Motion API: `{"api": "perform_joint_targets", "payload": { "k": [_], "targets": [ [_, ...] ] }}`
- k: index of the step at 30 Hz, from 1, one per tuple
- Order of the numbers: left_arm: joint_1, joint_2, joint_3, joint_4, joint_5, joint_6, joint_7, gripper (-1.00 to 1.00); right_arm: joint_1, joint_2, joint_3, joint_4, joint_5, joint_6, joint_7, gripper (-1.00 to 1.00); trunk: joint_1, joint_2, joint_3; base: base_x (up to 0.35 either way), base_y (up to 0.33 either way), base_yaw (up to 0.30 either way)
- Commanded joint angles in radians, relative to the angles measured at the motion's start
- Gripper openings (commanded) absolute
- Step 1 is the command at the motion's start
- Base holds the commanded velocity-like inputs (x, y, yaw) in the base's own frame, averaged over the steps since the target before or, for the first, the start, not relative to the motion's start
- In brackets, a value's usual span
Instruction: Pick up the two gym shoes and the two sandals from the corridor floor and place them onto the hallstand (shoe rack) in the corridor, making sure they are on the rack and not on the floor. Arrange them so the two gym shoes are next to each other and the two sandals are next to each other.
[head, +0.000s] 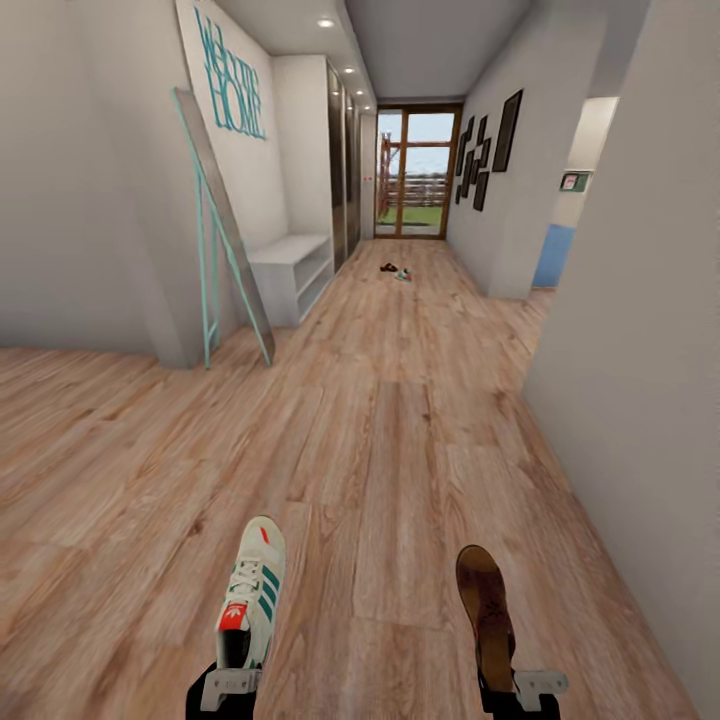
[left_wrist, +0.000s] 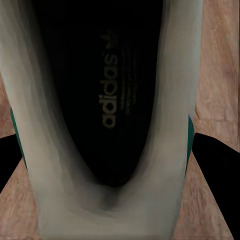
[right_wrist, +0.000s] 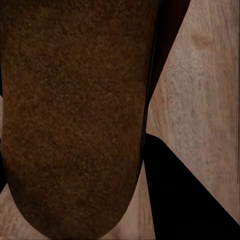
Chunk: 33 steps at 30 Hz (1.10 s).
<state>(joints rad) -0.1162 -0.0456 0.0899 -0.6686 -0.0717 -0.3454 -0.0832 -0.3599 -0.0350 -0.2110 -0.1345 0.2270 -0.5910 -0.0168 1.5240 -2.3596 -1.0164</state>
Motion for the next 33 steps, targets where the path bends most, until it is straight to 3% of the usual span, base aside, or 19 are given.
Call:
{"api": "perform_joint_targets", "payload": {
  "k": [1,22,33],
  "targets": [
    [0.000,-0.001,0.008,0.000,-0.007,-0.003,-0.009,-1.00,-0.001,0.001,-0.007,0.001,0.007,-0.003,-0.002,-1.00,-0.001,0.000,-0.001,-0.232,-0.199,0.147],
    [-0.001,0.000,0.010,0.000,-0.005,-0.003,-0.009,-1.00,-0.001,0.002,-0.007,0.001,0.007,-0.003,-0.003,-1.00,-0.001,0.000,-0.001,-0.235,-0.168,0.265],
    [0.000,0.000,0.010,0.001,-0.006,-0.002,0.005,-1.00,-0.001,0.007,-0.007,0.001,0.007,-0.003,-0.003,-1.00,-0.001,0.000,-0.001,-0.019,-0.009,0.276]
  ]
}}
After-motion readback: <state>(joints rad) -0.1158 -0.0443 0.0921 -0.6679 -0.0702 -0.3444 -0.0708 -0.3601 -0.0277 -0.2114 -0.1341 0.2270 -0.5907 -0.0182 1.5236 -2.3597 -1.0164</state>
